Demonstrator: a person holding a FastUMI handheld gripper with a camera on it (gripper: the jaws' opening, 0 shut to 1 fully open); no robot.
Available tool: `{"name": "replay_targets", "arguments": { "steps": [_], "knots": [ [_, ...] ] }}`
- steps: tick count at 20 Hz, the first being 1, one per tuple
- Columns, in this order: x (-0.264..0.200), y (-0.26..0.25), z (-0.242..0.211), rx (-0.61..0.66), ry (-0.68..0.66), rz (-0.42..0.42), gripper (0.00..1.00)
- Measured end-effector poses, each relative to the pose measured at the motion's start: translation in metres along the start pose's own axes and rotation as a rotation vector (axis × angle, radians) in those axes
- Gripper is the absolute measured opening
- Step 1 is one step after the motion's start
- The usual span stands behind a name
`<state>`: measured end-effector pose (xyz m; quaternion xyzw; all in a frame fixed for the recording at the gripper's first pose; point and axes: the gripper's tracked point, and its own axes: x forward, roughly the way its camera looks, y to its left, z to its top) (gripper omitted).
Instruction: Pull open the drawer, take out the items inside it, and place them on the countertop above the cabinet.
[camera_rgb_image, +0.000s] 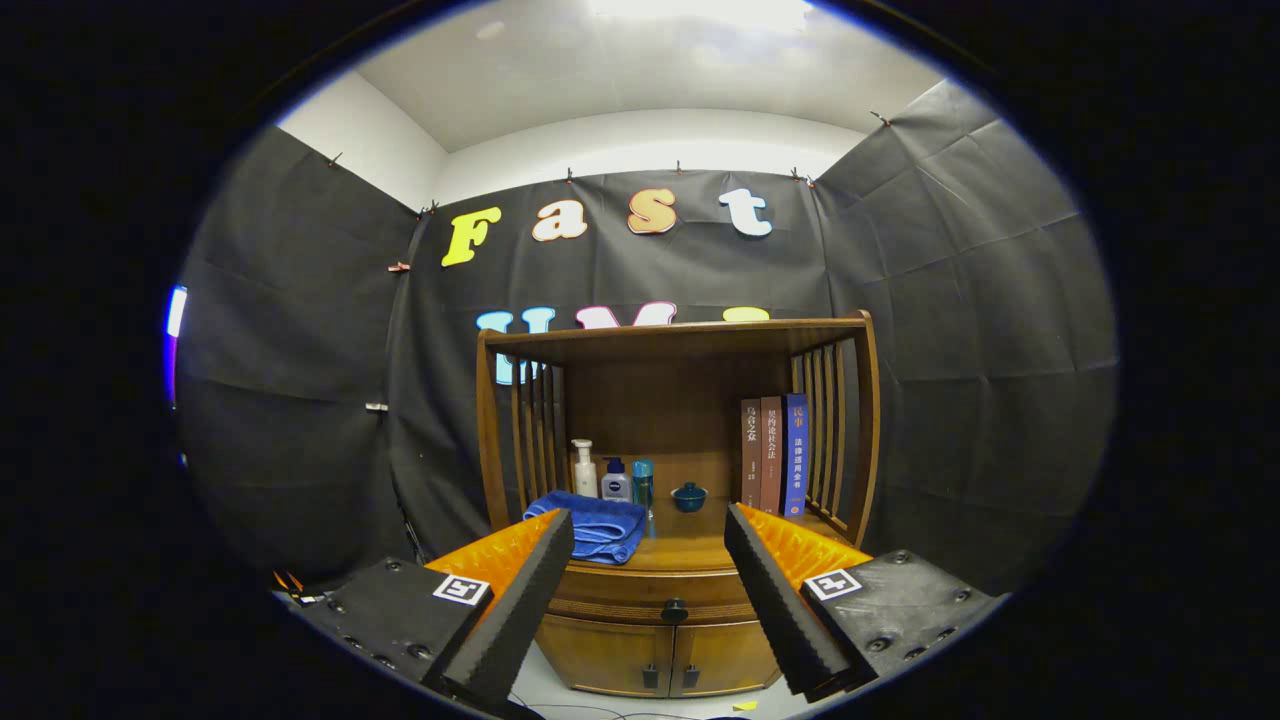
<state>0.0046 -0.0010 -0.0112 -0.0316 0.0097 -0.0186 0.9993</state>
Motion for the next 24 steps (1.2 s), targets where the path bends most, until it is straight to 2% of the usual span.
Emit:
{"name": "replay_targets", "arguments": {
  "steps": [5, 10, 20, 24],
  "knots": [
    [0.018, 0.002, -0.03, 0.001, 0.046, 0.013, 0.99],
    [0.054, -0.004, -0.078, -0.004, 0.128, 0.016, 0.99],
    [0.143, -0.033, -0.213, 0.076, 0.324, -0.036, 0.99],
    [0.16, -0.038, -0.271, 0.06, 0.413, -0.047, 0.99]
  ]
}}
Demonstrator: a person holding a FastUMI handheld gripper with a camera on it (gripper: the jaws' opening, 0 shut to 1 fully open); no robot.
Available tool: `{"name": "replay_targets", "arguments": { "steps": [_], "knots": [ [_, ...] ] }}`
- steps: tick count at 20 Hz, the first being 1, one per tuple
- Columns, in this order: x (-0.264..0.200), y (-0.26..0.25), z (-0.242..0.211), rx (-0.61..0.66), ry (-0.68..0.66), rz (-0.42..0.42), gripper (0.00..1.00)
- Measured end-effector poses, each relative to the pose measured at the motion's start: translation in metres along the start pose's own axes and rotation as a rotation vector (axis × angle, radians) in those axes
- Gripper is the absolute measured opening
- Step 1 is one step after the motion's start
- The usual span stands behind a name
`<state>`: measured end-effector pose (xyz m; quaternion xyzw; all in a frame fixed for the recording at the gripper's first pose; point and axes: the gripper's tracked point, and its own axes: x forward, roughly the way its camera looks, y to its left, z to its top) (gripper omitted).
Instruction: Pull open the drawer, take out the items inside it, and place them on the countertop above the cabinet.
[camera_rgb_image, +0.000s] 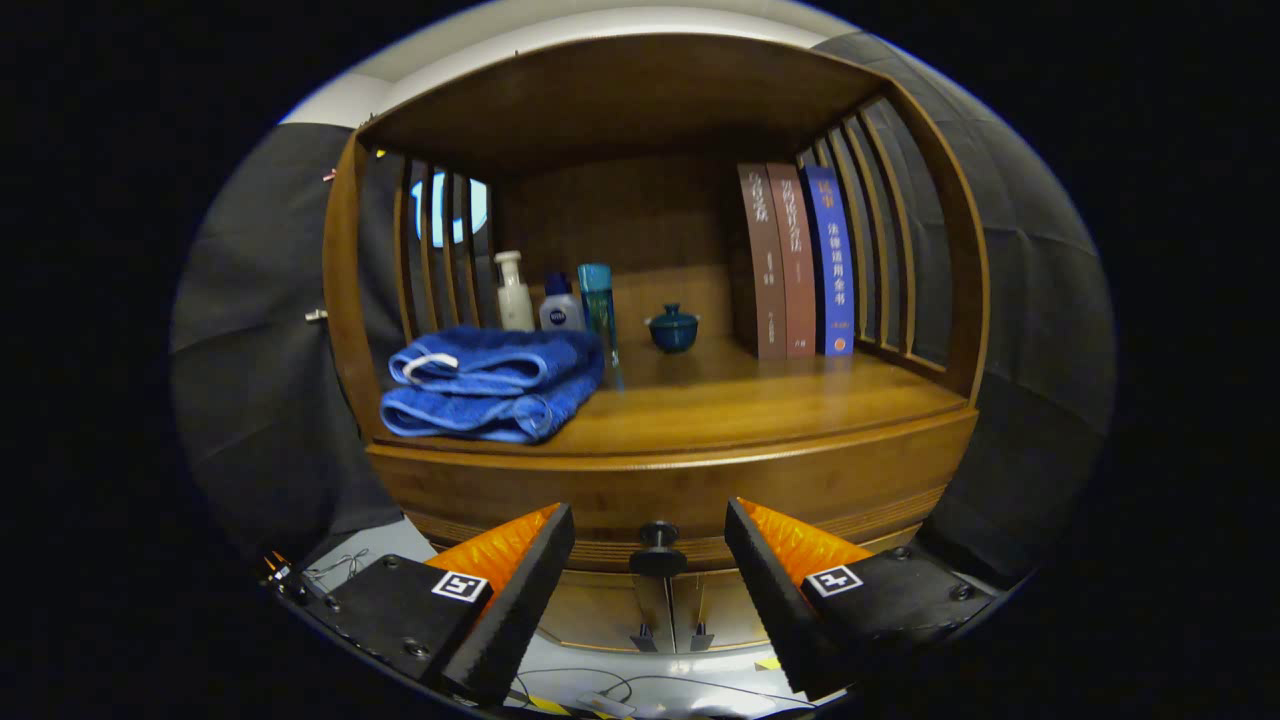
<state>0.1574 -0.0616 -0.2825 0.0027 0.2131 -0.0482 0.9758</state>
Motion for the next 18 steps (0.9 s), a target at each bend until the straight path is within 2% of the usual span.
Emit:
{"name": "replay_targets", "arguments": {
  "steps": [3, 6, 9, 12, 16, 18],
  "knots": [
    [0.021, -0.005, -0.023, -0.003, 0.031, -0.013, 0.99],
    [0.04, -0.007, -0.046, -0.002, 0.084, -0.023, 0.93],
    [0.046, -0.004, -0.057, -0.005, 0.101, -0.026, 0.67],
    [0.046, -0.007, -0.057, -0.001, 0.082, -0.041, 0.52],
    [0.047, -0.008, -0.056, -0.041, 0.083, -0.042, 0.33],
    [0.047, -0.007, -0.057, -0.023, 0.081, -0.035, 0.33]
  ]
}}
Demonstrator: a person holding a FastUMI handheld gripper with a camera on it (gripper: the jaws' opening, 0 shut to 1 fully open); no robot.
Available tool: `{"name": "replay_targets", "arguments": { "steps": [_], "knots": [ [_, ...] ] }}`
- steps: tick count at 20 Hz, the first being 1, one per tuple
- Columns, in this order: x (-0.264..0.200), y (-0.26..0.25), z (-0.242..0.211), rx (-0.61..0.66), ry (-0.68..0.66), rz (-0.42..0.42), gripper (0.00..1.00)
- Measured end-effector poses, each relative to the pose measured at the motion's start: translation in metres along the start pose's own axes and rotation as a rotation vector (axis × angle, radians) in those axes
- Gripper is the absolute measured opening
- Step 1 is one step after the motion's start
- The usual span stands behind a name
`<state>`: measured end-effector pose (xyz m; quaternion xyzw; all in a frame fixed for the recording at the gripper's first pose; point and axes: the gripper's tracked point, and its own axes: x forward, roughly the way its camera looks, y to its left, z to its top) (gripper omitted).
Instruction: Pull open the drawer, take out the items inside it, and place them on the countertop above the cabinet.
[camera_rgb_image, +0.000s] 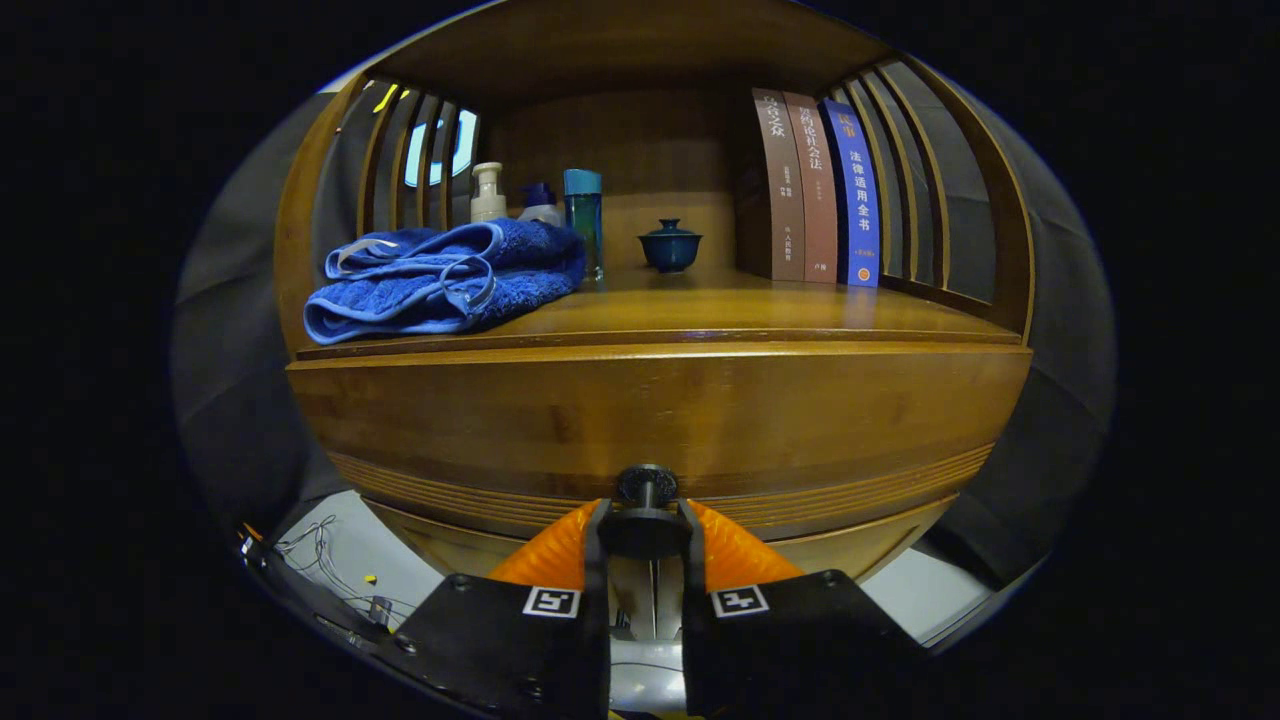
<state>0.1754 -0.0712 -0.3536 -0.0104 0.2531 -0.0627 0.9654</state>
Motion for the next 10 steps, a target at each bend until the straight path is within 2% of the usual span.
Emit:
{"name": "replay_targets", "arguments": {
  "steps": [6, 10],
  "knots": [
    [-0.007, 0.001, -0.002, 0.025, 0.037, 0.01, 0.33],
    [-0.035, 0.001, -0.013, 0.007, 0.045, 0.01, 0.33]
  ]
}}
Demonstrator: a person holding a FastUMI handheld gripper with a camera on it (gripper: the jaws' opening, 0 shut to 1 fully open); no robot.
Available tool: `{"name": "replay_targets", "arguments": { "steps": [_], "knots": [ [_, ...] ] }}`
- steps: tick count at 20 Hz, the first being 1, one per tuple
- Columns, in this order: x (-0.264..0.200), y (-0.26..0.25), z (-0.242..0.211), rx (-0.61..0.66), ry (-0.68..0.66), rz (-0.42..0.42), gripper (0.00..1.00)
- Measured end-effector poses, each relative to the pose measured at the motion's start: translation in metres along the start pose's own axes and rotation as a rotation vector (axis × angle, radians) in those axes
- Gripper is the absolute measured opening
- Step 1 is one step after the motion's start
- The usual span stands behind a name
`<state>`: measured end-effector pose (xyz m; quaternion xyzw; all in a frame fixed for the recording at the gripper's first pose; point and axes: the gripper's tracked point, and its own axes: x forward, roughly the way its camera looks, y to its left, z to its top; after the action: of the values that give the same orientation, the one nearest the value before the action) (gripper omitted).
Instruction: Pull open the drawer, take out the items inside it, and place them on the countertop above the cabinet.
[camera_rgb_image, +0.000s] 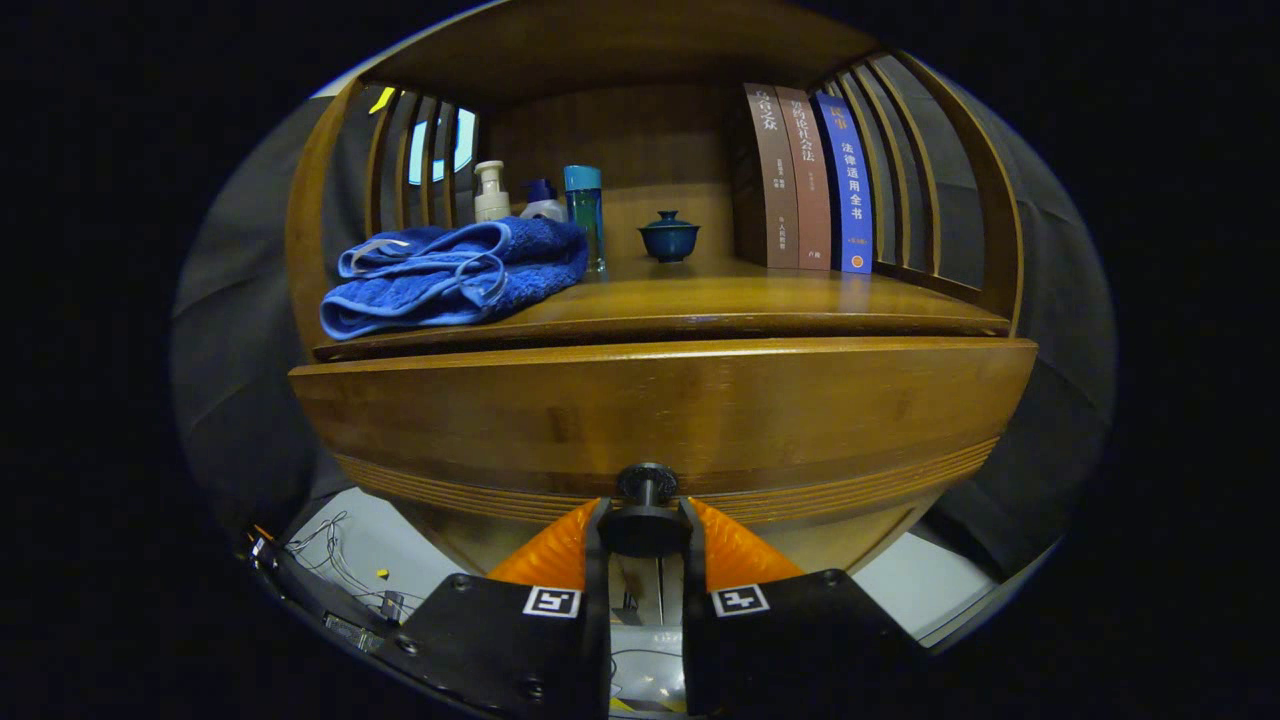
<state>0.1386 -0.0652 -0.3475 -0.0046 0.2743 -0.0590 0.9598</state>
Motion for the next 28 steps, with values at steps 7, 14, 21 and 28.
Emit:
{"name": "replay_targets", "arguments": {
  "steps": [7, 14, 21, 28],
  "knots": [
    [-0.067, 0.001, -0.029, -0.013, 0.019, -0.008, 0.33],
    [-0.127, 0.004, -0.063, 0.0, 0.046, -0.002, 0.33],
    [-0.144, 0.006, -0.074, -0.013, 0.057, -0.003, 0.33],
    [-0.171, 0.005, -0.047, -0.012, 0.026, -0.022, 0.53]
  ]
}}
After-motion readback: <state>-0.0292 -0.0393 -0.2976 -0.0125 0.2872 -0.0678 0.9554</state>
